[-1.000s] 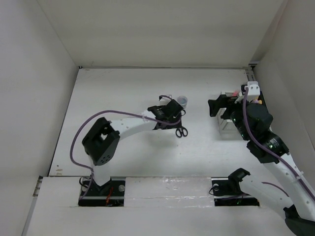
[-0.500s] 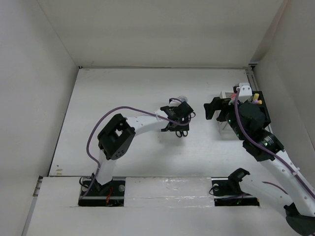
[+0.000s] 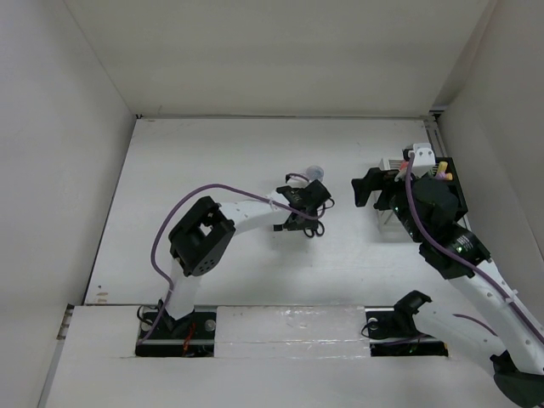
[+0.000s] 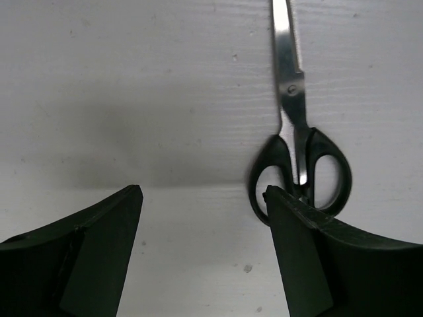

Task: Sort the stationery into containers
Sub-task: Pick up the scissors from the center of the board.

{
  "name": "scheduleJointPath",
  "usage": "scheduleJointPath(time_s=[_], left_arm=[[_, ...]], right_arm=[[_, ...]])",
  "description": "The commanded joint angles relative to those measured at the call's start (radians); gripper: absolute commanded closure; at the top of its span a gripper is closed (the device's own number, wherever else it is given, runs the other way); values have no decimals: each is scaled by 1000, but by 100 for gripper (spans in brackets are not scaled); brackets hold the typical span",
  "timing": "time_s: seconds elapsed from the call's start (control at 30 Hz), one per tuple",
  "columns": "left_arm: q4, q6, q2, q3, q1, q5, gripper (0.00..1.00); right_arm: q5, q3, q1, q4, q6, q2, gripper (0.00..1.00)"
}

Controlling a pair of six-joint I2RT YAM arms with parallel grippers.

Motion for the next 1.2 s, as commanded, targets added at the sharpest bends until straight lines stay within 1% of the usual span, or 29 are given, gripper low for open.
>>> scheduleJointPath(time_s=[0.0, 0.13, 0.3, 0.33, 0.37, 0.4, 0.43, 0.5, 0.53, 0.57, 0.67, 0.73, 0.77, 0.8, 0.87, 0.9, 0.93, 0.97, 1.0, 1.03, 1.07, 1.13, 1.17], left_arm=[[-27, -16, 14, -22, 1, -32, 29], [-7, -16, 54, -22, 1, 0, 30], [2, -7, 65, -33, 1, 20, 31], [11, 4, 65, -33, 1, 20, 47], [11, 4, 65, -33, 1, 20, 47], [11, 4, 65, -42, 1, 20, 63], [11, 4, 65, -53, 1, 20, 70], [22, 4, 56, -68, 1, 20, 80], [31, 4, 56, -78, 1, 29, 87], [62, 27, 56, -102, 1, 40, 100], [89, 36, 66, -148, 1, 92, 100], [109, 27, 47, -179, 1, 92, 100], [109, 27, 22, -200, -16, 83, 100], [119, 10, -50, -241, -44, 66, 100], [96, -37, -139, -277, -81, -38, 100], [80, -51, -233, -291, -123, -79, 100], [51, -66, -280, -320, -143, -120, 100], [39, -82, -324, -334, -162, -192, 100], [39, -82, -366, -349, -177, -214, 100], [39, -73, -438, -378, -187, -225, 100], [28, -73, -469, -389, -187, -240, 100], [28, -53, -565, -433, -187, -263, 100], [58, -42, -599, -453, -187, -279, 100]], right_arm=[[-9, -3, 7, 44, 14, -8, 0], [-29, -3, 7, 53, 14, -8, 0], [-29, -3, 7, 53, 14, -8, 0], [-29, -3, 7, 53, 14, -8, 0], [-29, -3, 7, 53, 14, -8, 0], [-29, -3, 7, 62, 14, -8, 0], [-29, -13, 7, 62, 14, -8, 0], [-29, -13, 7, 62, 14, -8, 0], [-29, -13, 7, 62, 14, -8, 0], [-29, -13, 7, 62, 14, -17, 0], [-40, -13, 7, 62, 23, -31, 0], [-40, -13, 7, 62, 23, -41, 0], [-40, -13, -2, 62, 23, -51, 0], [-49, -13, -2, 62, 23, -51, 0], [-102, -23, -11, 94, 14, -51, 0], [-129, -43, -22, 108, 14, -51, 0], [-158, -52, -22, 123, 14, -51, 0], [-188, -53, -36, 151, 14, -61, 0], [-248, -84, -45, 172, 14, -61, 0], [-279, -100, -45, 200, 14, -77, 0], [-308, -115, -45, 229, 14, -86, 0], [-383, -138, -56, 297, 26, -77, 0], [-414, -138, -56, 313, 36, -49, 0]])
